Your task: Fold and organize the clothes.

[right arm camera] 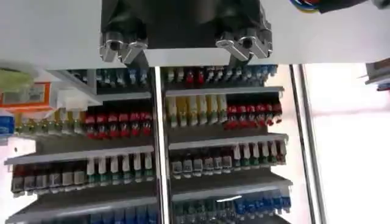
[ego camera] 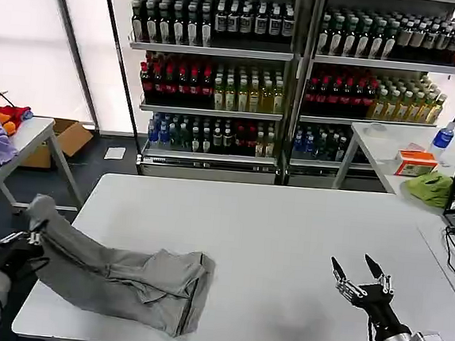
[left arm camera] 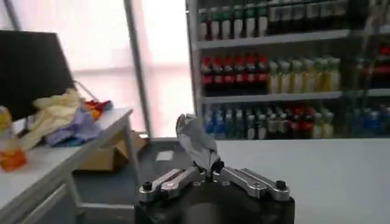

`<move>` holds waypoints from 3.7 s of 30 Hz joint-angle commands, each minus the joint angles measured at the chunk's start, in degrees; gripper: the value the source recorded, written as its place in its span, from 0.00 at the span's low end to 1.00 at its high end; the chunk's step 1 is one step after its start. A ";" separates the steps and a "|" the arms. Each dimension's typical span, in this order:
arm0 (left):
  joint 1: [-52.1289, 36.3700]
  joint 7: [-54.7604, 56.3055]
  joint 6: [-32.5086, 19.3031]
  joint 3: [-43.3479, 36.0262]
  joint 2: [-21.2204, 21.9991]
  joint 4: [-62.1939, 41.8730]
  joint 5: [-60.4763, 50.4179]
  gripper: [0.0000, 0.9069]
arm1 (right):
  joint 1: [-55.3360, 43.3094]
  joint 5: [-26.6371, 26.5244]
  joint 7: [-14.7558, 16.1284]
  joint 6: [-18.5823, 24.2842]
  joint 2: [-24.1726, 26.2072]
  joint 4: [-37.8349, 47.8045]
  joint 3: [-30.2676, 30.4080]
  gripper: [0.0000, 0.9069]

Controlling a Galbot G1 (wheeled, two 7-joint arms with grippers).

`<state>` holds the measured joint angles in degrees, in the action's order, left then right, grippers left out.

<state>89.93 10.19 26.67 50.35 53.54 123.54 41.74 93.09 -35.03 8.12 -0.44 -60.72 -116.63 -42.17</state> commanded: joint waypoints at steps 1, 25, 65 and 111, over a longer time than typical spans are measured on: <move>-1.13 3.82 -5.53 -28.10 6.29 9.59 -5.35 0.03 | 1.20 0.19 0.12 0.17 -0.30 -0.08 -0.04 1.00; -5.22 9.27 -5.64 -42.96 14.13 -0.03 -18.90 1.00 | 3.20 0.86 0.75 -1.18 -1.16 -4.54 -0.67 1.00; -3.32 -2.84 3.75 -19.60 11.78 -11.34 -19.68 0.58 | 2.87 1.25 0.64 0.01 -1.12 -1.84 0.37 1.00; 0.76 -2.45 6.52 8.63 1.46 7.70 12.10 0.04 | 3.28 0.52 0.40 2.46 -1.16 -2.02 0.58 1.00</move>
<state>90.00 7.15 32.60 63.61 54.68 118.77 51.36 96.02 -35.09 8.41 1.42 -61.29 -118.96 -41.81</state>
